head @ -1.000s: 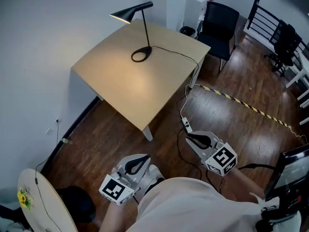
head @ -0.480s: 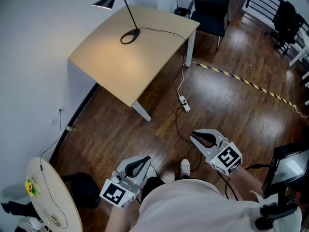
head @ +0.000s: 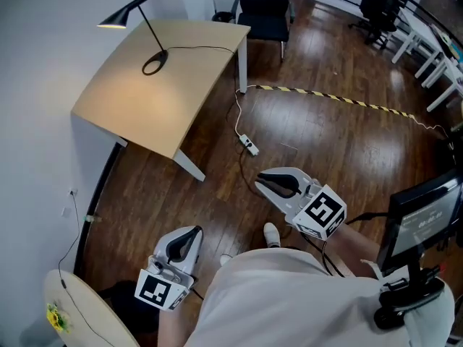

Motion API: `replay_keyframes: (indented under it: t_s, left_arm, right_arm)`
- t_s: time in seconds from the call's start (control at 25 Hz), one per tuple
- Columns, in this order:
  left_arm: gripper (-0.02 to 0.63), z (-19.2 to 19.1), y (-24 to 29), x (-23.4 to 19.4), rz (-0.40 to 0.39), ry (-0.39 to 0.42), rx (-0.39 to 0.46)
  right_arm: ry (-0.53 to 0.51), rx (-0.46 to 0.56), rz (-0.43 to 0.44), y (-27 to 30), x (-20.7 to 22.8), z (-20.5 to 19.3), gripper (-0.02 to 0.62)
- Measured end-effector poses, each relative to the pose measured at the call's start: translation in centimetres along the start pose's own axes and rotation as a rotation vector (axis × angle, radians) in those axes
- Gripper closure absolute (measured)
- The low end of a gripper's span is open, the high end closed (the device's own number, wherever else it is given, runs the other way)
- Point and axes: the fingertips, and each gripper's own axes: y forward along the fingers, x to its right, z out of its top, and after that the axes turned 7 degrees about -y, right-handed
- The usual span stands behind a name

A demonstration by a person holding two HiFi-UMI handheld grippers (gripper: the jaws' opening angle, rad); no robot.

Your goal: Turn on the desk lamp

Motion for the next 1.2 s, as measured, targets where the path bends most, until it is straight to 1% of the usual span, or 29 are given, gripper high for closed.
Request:
replay_keyframes:
  t_s: [0.16, 0.32, 0.48, 0.56, 0.8, 1.04, 1.2]
  left_arm:
    - [0.589, 0.5, -0.5, -0.5, -0.019, -0.01, -0.001]
    - [0.589, -0.1, -1.0, -0.1, -0.051, 0.001, 0.005]
    - [0.589, -0.7, -3.0, 0.9, -0.065, 0.01, 0.014]
    - [0.589, -1.0, -3.4, 1.2, -0.07, 0.01, 0.015]
    - [0.589, -1.3, -3.6, 1.7, -0.08, 0.011, 0.015]
    - [0.589, -0.8, -2.4, 1.8, -0.083, 0.003, 0.002]
    - [0.589, -0.9, -2.4, 2.1, -0.078, 0.005, -0.003]
  right_arm:
    - [-0.007, 0.009, -0.005, 0.7, -0.6, 1.9, 0.551]
    - [-0.011, -0.011, -0.016, 0.6, -2.2, 2.2, 0.551]
    - [-0.03, -0.007, -0.021, -0.1, -4.9, 2.9, 0.551]
    - [-0.033, -0.011, -0.02, -0.4, -5.5, 2.8, 0.551]
    - [-0.041, -0.016, -0.011, -0.6, -6.4, 2.7, 0.552]
    - [-0.042, -0.022, -0.007, -1.0, -5.3, 3.2, 0.552]
    - [-0.037, -0.015, -0.003, -1.1, -5.5, 3.0, 0.554]
